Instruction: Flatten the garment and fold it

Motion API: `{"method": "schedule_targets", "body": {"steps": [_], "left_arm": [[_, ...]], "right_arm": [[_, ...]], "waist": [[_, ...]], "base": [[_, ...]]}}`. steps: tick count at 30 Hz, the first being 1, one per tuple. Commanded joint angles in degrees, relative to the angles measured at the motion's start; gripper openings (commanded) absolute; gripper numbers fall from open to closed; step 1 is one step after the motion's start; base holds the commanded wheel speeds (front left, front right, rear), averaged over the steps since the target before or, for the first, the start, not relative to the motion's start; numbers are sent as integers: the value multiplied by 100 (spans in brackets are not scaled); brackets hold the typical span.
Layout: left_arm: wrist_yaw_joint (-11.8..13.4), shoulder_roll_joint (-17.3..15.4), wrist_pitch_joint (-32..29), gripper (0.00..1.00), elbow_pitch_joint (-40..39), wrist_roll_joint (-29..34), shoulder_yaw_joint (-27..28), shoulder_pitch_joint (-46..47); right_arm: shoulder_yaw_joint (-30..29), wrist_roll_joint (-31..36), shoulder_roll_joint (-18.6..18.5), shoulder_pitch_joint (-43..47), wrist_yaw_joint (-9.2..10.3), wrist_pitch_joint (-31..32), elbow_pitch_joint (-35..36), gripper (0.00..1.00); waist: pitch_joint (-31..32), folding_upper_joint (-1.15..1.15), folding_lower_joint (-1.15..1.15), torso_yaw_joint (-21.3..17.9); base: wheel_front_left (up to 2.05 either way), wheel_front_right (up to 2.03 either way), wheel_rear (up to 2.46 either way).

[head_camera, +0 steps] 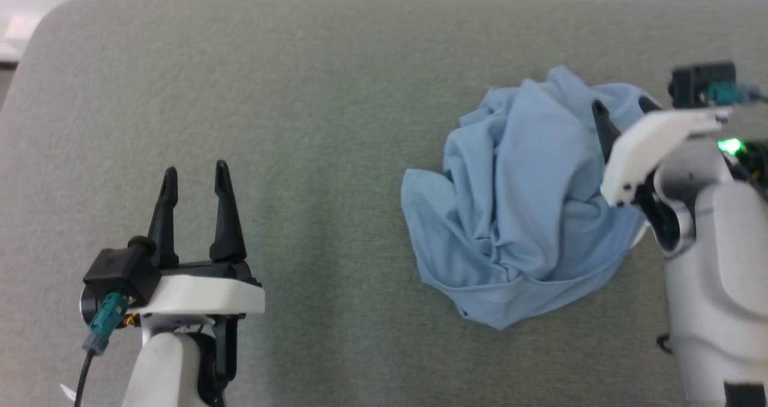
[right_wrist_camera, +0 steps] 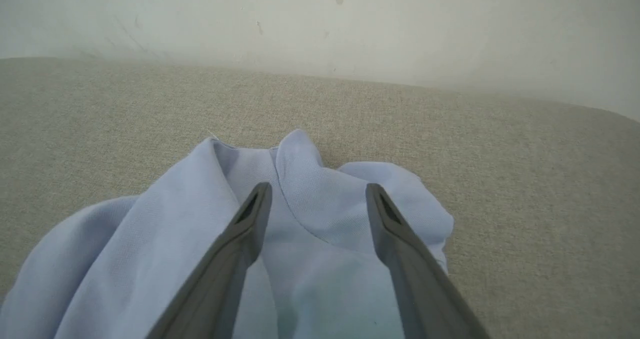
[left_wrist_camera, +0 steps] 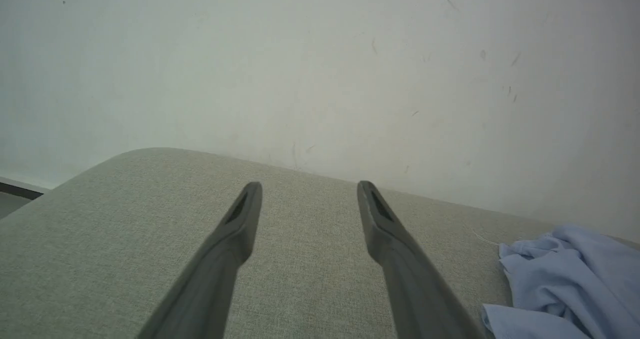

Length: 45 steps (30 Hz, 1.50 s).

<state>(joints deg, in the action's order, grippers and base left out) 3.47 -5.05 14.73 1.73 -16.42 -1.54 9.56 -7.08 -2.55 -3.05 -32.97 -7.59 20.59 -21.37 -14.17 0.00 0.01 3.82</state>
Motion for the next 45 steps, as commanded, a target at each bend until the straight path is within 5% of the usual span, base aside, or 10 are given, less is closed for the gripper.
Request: {"method": "schedule_targets", "body": {"steps": [1,11,12,14,15,22,34,35,36,45], "left_arm": [[-74,45,26,100,6,58,49,69],[-306,208,27,100,64,191,150,233],[-312,210,27,100,75,192,148,232],[-308,213,27,100,92,158,154,217],[-301,214,27,100,105,141,160,201],[-279,216,27,100,204,169,248,12],[-356,216,27,100,225,317,318,-250],[-353,217,27,100,224,322,298,-263],[-350,217,27,100,223,323,281,-272],[-366,217,27,100,290,337,184,-358]], "right_arm": [[31,30,0,-176,10,50,-83,100],[689,-277,-10,-834,10,1256,-686,100],[745,-289,-32,-801,10,1405,-688,85],[870,-325,-89,-718,10,1621,-619,2],[923,-348,-123,-667,10,1667,-551,0],[814,-691,-230,183,10,1505,652,0],[-1179,-774,13,3169,10,1469,2738,0],[-1251,-877,14,3306,10,1432,2657,13],[-1302,-953,14,3404,10,1379,2560,100],[-1041,-823,16,3255,10,138,2650,100]], "waist": [[-324,0,-1,320],[-495,0,-1,582],[-475,0,-1,586],[-421,0,-1,564],[-381,0,-1,542],[38,0,-1,279],[517,0,-1,-334],[528,0,-1,-366],[537,0,-1,-395],[633,0,-1,-479]], "base": [[0,0,0],[0,0,0],[0,0,0],[0,0,0],[0,0,0],[0,0,0],[0,0,0],[0,0,0],[0,0,0],[0,0,0]]}}
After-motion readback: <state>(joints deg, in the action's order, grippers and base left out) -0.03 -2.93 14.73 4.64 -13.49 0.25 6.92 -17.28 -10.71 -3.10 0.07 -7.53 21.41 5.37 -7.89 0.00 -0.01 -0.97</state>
